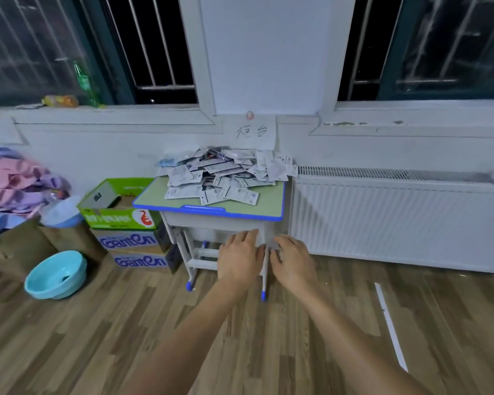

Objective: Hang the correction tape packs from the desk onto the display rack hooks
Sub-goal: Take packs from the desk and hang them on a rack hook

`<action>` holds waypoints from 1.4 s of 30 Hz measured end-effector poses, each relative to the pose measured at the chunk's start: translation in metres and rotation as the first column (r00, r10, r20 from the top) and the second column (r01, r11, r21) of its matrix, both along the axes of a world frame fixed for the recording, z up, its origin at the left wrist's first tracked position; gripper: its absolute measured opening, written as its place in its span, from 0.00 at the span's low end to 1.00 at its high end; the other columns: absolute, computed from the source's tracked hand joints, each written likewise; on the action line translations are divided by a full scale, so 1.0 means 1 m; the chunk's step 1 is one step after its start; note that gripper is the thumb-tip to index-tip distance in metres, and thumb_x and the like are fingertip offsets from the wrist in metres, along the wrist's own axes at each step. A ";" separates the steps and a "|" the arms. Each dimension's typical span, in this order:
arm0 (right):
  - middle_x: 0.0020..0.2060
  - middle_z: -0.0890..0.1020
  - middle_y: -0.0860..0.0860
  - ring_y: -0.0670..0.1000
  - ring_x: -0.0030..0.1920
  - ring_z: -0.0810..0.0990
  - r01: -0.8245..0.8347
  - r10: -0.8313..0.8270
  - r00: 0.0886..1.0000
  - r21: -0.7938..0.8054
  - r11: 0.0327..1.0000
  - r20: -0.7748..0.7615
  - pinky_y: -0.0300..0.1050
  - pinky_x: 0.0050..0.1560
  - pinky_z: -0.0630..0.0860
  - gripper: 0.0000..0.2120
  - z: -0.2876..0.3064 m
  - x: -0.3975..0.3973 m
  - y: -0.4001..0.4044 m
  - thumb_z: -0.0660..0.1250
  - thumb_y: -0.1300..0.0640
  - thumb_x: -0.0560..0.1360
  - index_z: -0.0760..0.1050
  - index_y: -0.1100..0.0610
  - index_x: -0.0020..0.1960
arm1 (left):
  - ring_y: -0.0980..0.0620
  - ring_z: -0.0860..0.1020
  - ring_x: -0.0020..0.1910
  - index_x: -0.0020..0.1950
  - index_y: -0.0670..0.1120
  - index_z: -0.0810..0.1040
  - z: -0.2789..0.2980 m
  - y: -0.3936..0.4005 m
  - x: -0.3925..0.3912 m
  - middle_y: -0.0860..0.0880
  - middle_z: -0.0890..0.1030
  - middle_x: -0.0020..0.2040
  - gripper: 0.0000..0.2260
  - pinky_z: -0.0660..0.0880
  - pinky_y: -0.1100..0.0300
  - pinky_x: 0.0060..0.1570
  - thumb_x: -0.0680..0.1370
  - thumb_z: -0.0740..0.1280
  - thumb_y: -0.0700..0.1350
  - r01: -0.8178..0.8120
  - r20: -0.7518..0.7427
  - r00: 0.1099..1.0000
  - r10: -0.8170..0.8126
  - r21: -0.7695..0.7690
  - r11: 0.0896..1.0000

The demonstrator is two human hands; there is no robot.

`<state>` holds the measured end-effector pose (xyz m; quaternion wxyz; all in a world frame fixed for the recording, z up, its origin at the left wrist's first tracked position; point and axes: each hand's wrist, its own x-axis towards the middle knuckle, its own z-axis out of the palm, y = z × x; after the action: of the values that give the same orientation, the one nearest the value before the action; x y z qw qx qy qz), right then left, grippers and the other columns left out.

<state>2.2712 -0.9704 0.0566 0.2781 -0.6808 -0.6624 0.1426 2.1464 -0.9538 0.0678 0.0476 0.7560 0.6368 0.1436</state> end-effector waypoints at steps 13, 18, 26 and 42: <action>0.67 0.72 0.52 0.52 0.68 0.67 0.064 -0.090 0.982 -0.153 0.986 -0.166 0.40 0.65 0.62 0.18 -0.020 0.000 0.241 0.60 0.55 0.80 0.69 0.57 0.69 | 0.47 0.65 0.70 0.75 0.48 0.61 -0.015 0.254 -0.007 0.48 0.67 0.72 0.23 0.66 0.53 0.67 0.82 0.56 0.55 0.042 -0.016 0.999 -0.044 -0.090 0.995; 0.65 0.73 0.53 0.52 0.67 0.69 0.110 -0.152 0.968 -0.204 0.973 -0.200 0.40 0.65 0.63 0.18 -0.042 0.018 0.333 0.61 0.55 0.79 0.69 0.57 0.68 | 0.46 0.66 0.68 0.74 0.47 0.61 -0.030 0.343 0.008 0.47 0.68 0.71 0.23 0.67 0.54 0.64 0.82 0.56 0.55 0.037 -0.017 0.999 -0.039 -0.107 0.994; 0.63 0.73 0.56 0.56 0.65 0.70 0.196 -0.267 0.941 -0.309 0.931 -0.209 0.47 0.63 0.66 0.19 -0.072 0.069 0.496 0.63 0.57 0.78 0.68 0.59 0.68 | 0.46 0.66 0.69 0.74 0.47 0.61 -0.059 0.499 0.056 0.46 0.68 0.70 0.24 0.66 0.53 0.66 0.81 0.59 0.54 -0.012 0.032 0.999 0.019 -0.218 0.976; 0.63 0.68 0.59 0.59 0.62 0.68 0.368 -0.436 0.899 -0.484 0.794 -0.032 0.53 0.57 0.71 0.34 -0.131 0.086 0.607 0.67 0.40 0.73 0.61 0.61 0.68 | 0.43 0.72 0.59 0.72 0.47 0.61 -0.112 0.641 0.095 0.42 0.76 0.61 0.21 0.73 0.51 0.55 0.79 0.59 0.40 -0.116 0.028 0.991 0.134 -0.346 0.931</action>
<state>2.3572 -0.3634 -0.0743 0.1765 -0.8406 -0.4266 0.2833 2.2418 -0.3131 -0.0442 0.1859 0.6901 0.6975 0.0523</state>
